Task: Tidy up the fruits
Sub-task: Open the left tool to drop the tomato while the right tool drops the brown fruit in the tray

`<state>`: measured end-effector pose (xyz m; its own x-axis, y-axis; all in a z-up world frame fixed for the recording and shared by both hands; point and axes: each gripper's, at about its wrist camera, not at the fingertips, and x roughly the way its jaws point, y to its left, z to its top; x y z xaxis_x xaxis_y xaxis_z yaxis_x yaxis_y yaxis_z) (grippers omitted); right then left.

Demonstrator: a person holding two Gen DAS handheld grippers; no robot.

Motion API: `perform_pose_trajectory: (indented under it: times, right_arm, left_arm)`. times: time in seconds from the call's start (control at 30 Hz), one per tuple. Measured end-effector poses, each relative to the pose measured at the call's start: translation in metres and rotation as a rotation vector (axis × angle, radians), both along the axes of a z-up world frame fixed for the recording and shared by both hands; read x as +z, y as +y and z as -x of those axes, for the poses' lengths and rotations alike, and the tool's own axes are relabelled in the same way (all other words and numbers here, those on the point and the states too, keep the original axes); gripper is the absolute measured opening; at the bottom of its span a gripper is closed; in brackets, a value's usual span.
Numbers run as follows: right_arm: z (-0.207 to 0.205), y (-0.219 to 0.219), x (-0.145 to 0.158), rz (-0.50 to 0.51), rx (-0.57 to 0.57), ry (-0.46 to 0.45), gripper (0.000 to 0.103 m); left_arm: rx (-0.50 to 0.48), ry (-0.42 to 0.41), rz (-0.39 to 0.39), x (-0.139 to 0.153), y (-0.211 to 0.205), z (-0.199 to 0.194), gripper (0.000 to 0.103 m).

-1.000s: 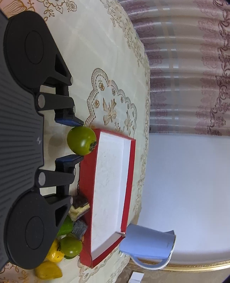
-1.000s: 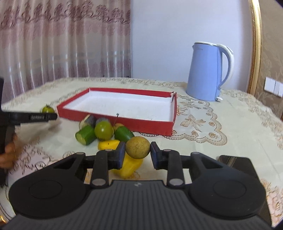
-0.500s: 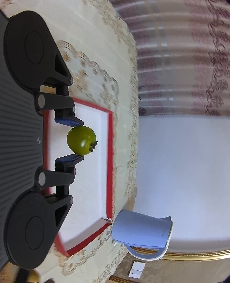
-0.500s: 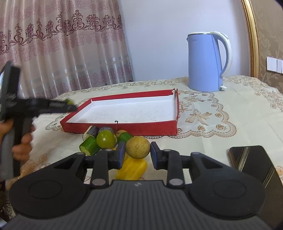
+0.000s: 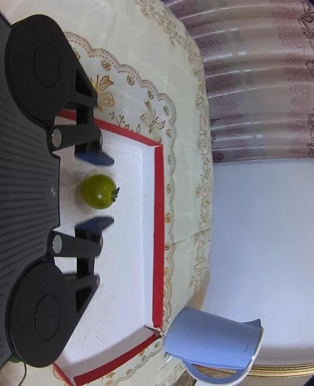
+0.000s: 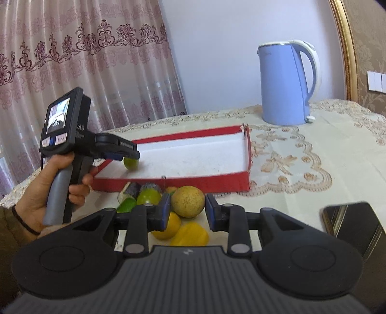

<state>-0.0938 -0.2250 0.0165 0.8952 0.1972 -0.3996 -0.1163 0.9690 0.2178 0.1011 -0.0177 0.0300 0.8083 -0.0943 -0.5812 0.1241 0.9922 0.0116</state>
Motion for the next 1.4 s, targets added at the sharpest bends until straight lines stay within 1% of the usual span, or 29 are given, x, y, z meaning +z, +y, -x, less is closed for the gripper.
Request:
perform_pose_trajectory:
  times: [0.03,0.1,0.13,0.23,0.3,0.4,0.47,0.57,0.67,0.77,0.9,1.03,1.17,1.27,1.3,1.4]
  right_arm:
    - [-0.002,0.001,0.003,0.0,0.004,-0.011,0.029]
    - [-0.008,0.004,0.01,-0.002,0.01,-0.028,0.029]
    - [-0.013,0.006,0.014,0.001,0.01,-0.038,0.029]
    - [-0.03,0.008,0.029,-0.005,0.016,-0.069,0.029]
    - [-0.047,0.006,0.041,-0.012,0.023,-0.088,0.029]
    - [-0.076,0.005,0.059,0.007,0.015,-0.113,0.029]
    - [-0.098,0.005,0.07,0.029,0.015,-0.128,0.029]
    - [-0.135,0.001,0.076,0.06,-0.044,-0.118,0.029]
    - [-0.16,-0.007,0.063,0.045,-0.09,-0.085,0.029]
    - [-0.172,-0.017,0.039,0.0,-0.084,-0.034,0.029]
    - [-0.187,-0.031,0.012,-0.056,-0.085,0.057,0.029]
    - [-0.194,-0.032,-0.004,-0.047,-0.101,0.111,0.029]
    - [-0.194,-0.034,-0.011,-0.067,-0.106,0.135,0.029]
    - [-0.195,-0.034,-0.012,-0.071,-0.114,0.14,0.031]
    - [-0.196,-0.035,-0.013,-0.073,-0.116,0.141,0.034]
    - [-0.194,-0.036,-0.012,-0.085,-0.116,0.132,0.034]
  left_arm:
    - [0.008,-0.021,-0.009,0.003,0.0,0.005,0.069]
    - [0.033,-0.09,-0.024,0.009,0.0,0.021,0.079]
    - [0.042,-0.13,-0.032,0.011,0.0,0.029,0.081]
    - [0.043,-0.24,-0.043,0.01,0.0,0.05,0.084]
    - [0.05,-0.277,-0.068,0.005,0.001,0.057,0.084]
    - [0.074,-0.271,-0.094,0.003,0.004,0.05,0.084]
    - [0.083,-0.236,-0.083,0.002,0.009,0.043,0.084]
    - [0.099,-0.194,-0.05,0.001,0.018,0.037,0.084]
    - [0.132,-0.186,-0.024,0.002,0.027,0.035,0.084]
    - [0.154,-0.171,-0.005,0.002,0.033,0.032,0.084]
    - [0.134,-0.156,-0.002,0.0,0.032,0.032,0.084]
    - [0.123,-0.185,-0.019,0.002,0.028,0.038,0.084]
    - [0.114,-0.178,-0.02,0.001,0.026,0.038,0.084]
    - [0.114,-0.175,-0.01,0.001,0.028,0.037,0.084]
    - [0.113,-0.175,-0.007,0.001,0.028,0.038,0.084]
    - [0.113,-0.179,-0.009,0.002,0.028,0.038,0.084]
